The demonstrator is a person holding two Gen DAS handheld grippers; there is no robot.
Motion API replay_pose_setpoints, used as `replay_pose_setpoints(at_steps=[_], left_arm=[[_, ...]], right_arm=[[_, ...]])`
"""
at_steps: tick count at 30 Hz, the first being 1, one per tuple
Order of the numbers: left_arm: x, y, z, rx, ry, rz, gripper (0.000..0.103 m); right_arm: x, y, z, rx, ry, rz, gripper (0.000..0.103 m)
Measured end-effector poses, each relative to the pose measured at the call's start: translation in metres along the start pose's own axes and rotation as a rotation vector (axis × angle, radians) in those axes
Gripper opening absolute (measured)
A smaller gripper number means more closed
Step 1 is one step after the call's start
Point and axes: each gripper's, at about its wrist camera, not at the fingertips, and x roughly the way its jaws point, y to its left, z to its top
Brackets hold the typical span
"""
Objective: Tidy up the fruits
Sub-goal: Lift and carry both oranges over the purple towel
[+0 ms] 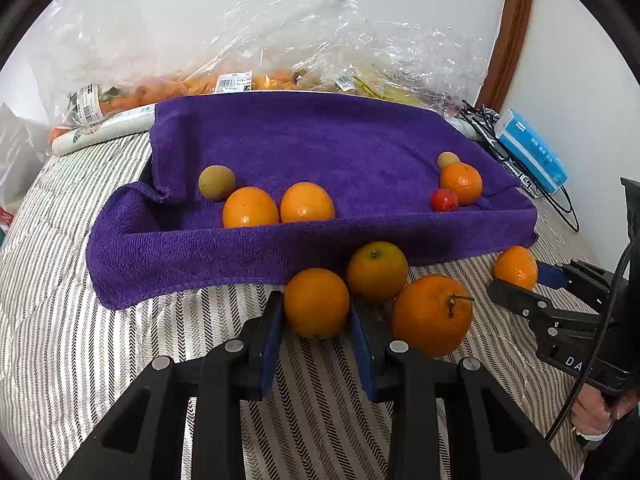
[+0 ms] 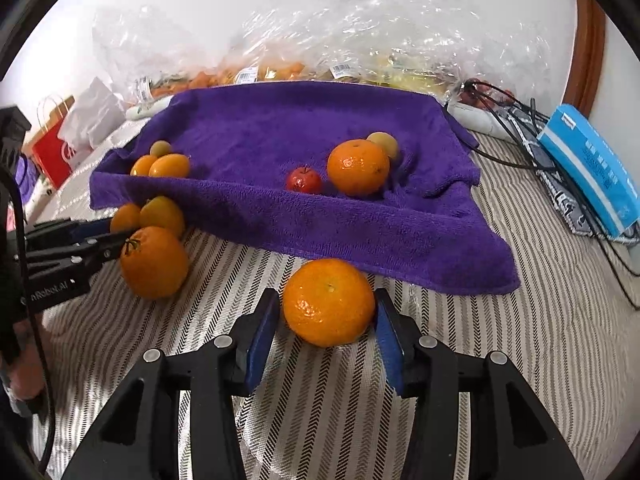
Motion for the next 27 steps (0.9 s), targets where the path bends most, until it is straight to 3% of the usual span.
replay_pose_setpoints(at_steps=[9,16,22,27], left_arm=[[-0.006,0.007,-0.003,-0.04,-0.02,-0.04,0.03],[-0.025,0.006,-0.011,-0.029,-0.094,-0.073,0.03],[-0.044,0.011,-0.009,-0.057,-0.114,-0.02,0.03],[-0.061,0.01,0.011,-0.029,-0.126,-0.011,0.03]], right_arm=[[-0.002,-0.006,0.0,0.025,-0.014,0.022,0.041],[-0.019,-0.006,-0.003,0.025,-0.101,0.086,0.041],[-0.036,0.003,0.006,0.026,-0.147,0.098,0.041],[-0.061,0.01,0.031,-0.036,-0.2,0.115,0.041]])
